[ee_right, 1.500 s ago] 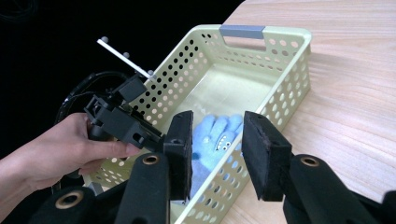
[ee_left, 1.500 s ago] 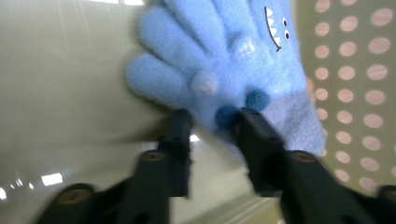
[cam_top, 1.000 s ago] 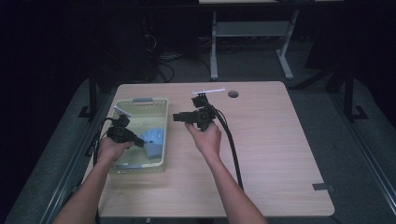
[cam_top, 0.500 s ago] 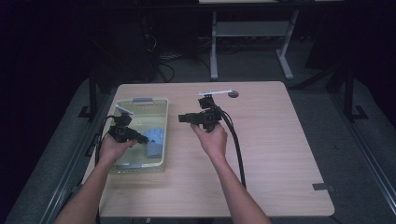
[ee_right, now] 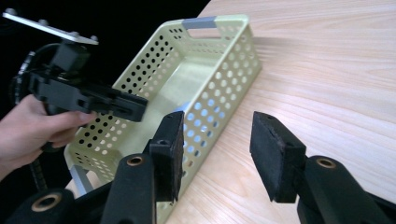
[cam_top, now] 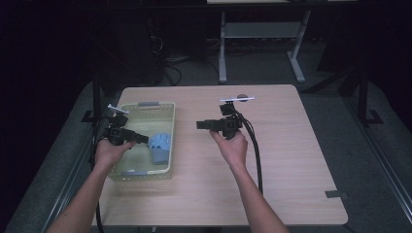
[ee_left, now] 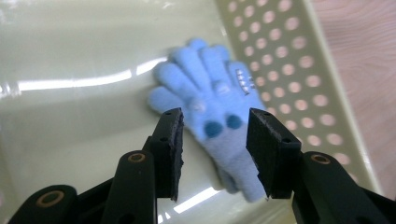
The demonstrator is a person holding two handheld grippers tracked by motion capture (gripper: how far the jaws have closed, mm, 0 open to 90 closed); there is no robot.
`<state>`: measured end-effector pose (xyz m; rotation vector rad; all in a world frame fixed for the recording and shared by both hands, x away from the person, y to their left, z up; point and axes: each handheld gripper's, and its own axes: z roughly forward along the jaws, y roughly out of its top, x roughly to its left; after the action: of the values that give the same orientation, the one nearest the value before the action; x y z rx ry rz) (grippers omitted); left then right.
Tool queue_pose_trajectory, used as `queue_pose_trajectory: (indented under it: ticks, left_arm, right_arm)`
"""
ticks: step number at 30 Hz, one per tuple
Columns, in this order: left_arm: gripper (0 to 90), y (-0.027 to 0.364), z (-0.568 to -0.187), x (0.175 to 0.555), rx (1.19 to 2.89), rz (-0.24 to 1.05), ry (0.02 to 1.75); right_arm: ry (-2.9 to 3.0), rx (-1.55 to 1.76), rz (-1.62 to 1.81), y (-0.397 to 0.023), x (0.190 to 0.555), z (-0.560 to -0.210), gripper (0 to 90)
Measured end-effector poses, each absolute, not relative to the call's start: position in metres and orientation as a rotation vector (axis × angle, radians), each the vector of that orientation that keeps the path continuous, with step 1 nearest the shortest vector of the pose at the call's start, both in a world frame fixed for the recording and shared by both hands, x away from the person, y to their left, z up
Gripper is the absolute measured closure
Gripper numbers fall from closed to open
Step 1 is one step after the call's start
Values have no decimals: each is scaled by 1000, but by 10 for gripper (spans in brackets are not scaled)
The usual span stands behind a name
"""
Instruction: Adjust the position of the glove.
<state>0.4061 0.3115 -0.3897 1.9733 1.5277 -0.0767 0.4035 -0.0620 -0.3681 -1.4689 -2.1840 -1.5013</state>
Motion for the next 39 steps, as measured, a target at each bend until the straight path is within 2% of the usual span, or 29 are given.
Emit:
queue_pose_trajectory:
  ticks: [13,39]
  left_arm:
    - [486,299,-367,392,1952,-76,1388]
    - [402,224,-350,378,2002,-122,1149]
  right_arm:
    - [-2144,-1525,-1514,-98,399,-373,482]
    - [-2104,-1640,-1541,-165,383,-380,441]
